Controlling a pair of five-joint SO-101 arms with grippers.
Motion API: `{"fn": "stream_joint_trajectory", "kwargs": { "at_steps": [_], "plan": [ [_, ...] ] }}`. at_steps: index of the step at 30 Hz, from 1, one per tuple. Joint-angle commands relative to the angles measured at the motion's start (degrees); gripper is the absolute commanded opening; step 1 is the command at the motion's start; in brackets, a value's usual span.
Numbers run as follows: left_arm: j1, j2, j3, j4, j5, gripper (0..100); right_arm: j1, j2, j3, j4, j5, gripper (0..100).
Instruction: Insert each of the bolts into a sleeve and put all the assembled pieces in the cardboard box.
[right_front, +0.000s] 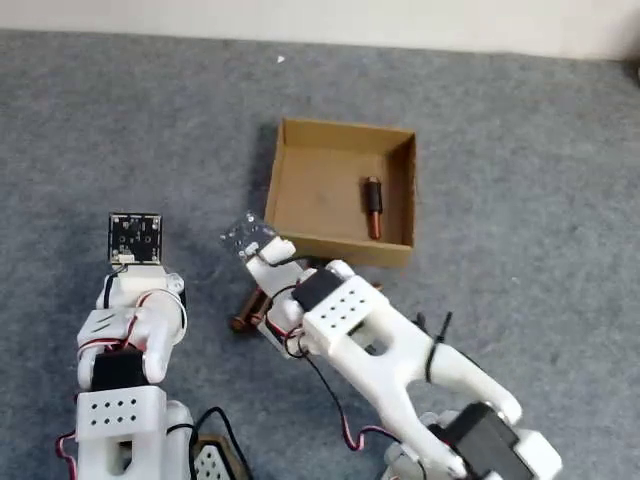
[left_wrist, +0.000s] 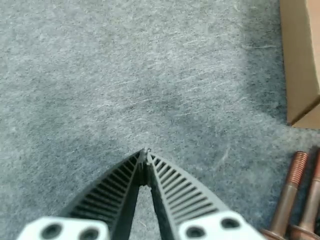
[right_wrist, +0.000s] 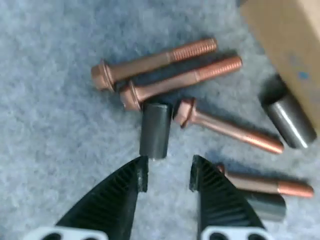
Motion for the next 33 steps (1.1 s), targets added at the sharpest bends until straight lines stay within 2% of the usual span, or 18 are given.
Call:
{"fn": "stream_joint_trajectory", "kwargs": {
  "at_steps": [1,12,22,24,27,33],
  "plan": [
    [-0.6,-0.5,-0.5,-1.2,-0.8,1,-0.9,2.3,-0.1,-3.1,-0.6,12.4],
    [-0.6,-0.5,-0.5,-1.2,-0.8,1,-2.5,9.0,-0.2,-9.2,-0.3,12.2],
    [-0.6,-0.5,-0.4,-1.1,-0.8,1,-2.6,14.7,-2.9,-9.3,-0.2,11.9],
    [-0.6,-0.5,-0.4,-1.1,-0.8,1,-2.6,14.5,-2.9,-9.0,-0.2,9.4],
    [-0.6,-0.5,-0.4,-1.1,-0.8,1,-2.5,14.4,-2.9,-8.9,0.4,0.0],
    [-0.6,-0.5,-0.4,-1.1,-0.8,1,-2.2,9.6,-2.9,-3.0,2.8,0.3]
  ]
}}
